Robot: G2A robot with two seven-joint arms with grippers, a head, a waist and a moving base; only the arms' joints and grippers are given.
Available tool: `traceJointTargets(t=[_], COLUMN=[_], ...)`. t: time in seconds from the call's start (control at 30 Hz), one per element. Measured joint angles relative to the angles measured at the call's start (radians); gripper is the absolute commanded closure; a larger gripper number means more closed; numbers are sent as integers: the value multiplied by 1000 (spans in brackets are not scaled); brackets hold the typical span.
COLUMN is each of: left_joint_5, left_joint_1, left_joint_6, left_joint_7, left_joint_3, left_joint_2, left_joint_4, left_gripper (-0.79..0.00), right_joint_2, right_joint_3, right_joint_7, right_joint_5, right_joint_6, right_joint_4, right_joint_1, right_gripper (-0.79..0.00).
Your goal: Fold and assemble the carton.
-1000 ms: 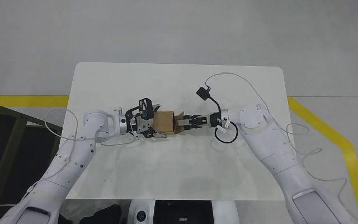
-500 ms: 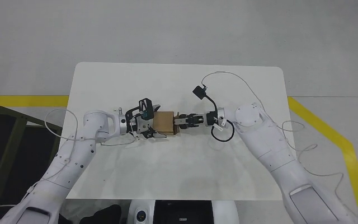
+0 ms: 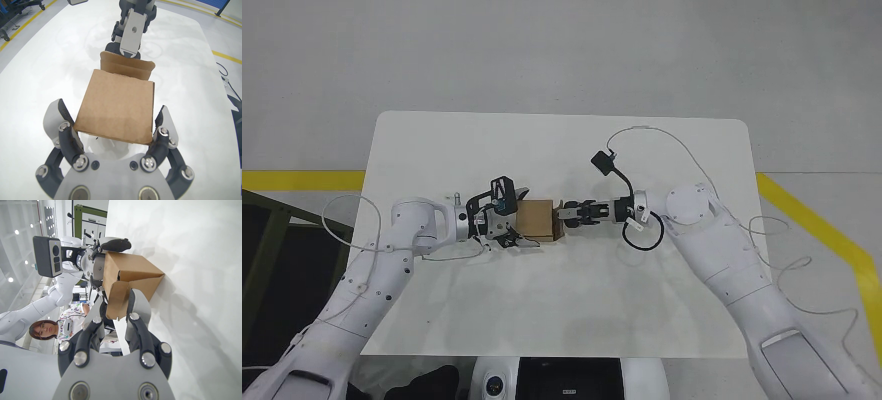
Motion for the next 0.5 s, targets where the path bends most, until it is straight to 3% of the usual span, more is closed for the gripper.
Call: traceJointTargets(t=[0.5], left_joint_5=[1], left_joint_1=[3], left_joint_6=[-3], left_joint_7=[0], left_joint_3=[-4], left_joint_2=[-2], left_joint_4=[-1], left_gripper=[-785], right_joint_2=[-7], right_joint_3=[-23], right_joint_7=[3], right_joint_5=[-26], right_joint_6=[19], right_joint_4=[25], right_joint_1=[23], right_gripper=[-182])
